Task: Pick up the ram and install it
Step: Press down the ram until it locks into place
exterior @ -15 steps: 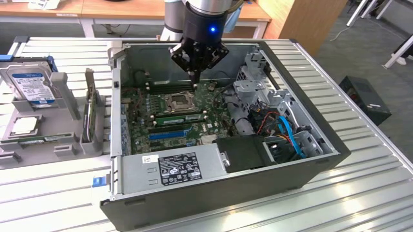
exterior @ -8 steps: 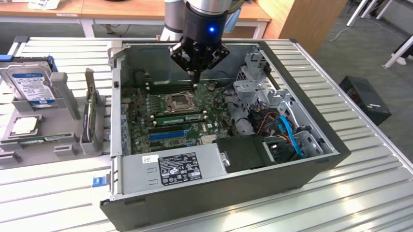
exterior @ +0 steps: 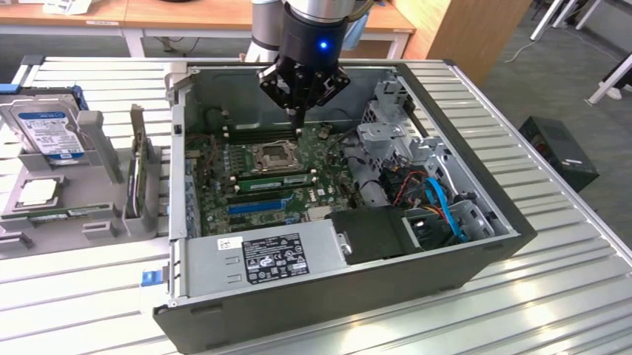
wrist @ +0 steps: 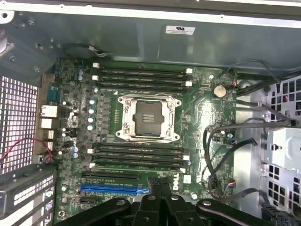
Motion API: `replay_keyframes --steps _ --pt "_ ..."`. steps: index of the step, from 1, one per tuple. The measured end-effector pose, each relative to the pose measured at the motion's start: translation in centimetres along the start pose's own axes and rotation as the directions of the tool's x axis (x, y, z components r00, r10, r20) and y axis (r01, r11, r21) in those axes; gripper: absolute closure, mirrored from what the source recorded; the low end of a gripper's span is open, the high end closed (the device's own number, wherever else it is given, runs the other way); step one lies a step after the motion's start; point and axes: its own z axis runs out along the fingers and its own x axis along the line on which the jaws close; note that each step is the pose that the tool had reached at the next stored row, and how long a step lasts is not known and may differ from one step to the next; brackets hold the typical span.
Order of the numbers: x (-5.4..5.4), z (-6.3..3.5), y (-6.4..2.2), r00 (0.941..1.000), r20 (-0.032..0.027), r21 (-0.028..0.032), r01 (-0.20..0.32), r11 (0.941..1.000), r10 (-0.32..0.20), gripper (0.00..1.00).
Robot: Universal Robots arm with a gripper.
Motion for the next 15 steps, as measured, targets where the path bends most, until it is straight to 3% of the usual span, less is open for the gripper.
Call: replay_keyframes --steps 3,11,15 --pt "0.01 -0.01 0.0 0.9999 -0.0123 -0.0008 -0.001 1.0 0.001 0.9" --pt "0.0 0.0 0.0 0.9996 -0.0222 -0.0016 -0.015 0.9999 0.015 0.9" --pt "0.0 0.0 0.0 0.9996 -0.0223 -0.0016 -0.015 0.9999 0.015 0.9"
